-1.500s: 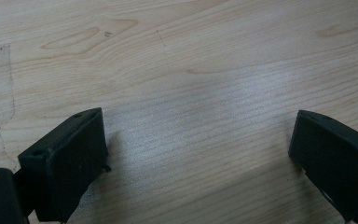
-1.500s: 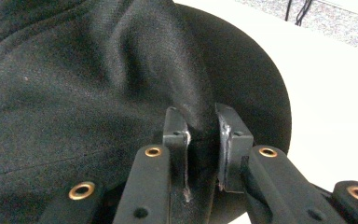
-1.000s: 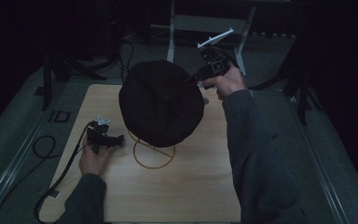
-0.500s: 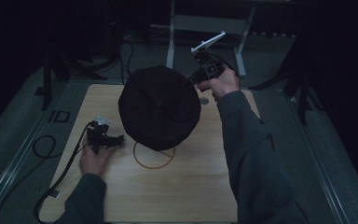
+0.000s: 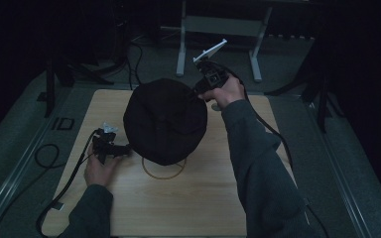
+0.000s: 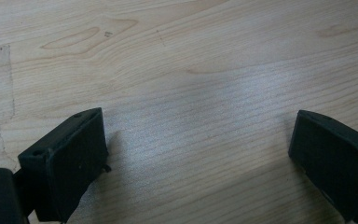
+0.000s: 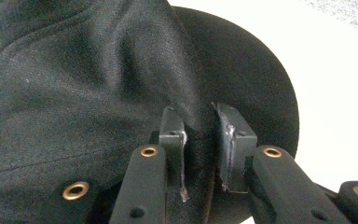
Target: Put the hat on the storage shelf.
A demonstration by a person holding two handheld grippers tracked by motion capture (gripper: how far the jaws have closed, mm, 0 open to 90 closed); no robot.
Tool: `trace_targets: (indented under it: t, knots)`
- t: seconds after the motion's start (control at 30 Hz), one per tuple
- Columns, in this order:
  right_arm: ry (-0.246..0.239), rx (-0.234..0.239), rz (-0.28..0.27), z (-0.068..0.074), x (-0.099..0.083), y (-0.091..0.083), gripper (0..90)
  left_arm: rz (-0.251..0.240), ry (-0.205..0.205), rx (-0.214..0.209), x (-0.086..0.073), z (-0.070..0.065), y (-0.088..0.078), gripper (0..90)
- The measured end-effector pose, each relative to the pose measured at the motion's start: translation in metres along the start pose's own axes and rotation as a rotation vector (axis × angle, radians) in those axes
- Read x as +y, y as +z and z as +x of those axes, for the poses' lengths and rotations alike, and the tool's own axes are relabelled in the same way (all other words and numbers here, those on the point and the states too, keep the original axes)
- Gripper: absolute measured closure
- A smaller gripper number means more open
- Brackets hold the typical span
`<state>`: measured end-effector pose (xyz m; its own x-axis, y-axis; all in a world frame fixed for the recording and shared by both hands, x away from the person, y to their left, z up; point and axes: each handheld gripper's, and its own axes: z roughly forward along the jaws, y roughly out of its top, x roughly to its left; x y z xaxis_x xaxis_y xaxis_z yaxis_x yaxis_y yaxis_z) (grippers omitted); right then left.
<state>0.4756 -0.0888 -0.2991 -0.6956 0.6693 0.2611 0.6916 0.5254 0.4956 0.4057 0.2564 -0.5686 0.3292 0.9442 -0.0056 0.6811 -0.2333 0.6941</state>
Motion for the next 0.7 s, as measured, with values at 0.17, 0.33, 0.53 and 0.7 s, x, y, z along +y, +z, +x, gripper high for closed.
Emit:
trace_targets:
  t: [0.17,0.33,0.53,0.7]
  knots:
    - [-0.005,-0.017,0.011,0.002,0.0,0.007,73.7,0.001,0.0,0.0,0.0,0.0,0.0,3.7]
    - [-0.007,-0.021,0.023,0.004,0.001,0.013,72.8,0.0,0.0,0.0,0.0,0.0,0.0,3.7]
    - [-0.017,-0.031,0.039,0.006,0.001,0.021,71.9,0.001,0.0,-0.001,0.0,0.0,0.0,3.7]
    - [-0.017,-0.025,0.038,0.007,0.001,0.027,74.4,0.001,0.001,0.0,0.0,0.0,0.0,3.7]
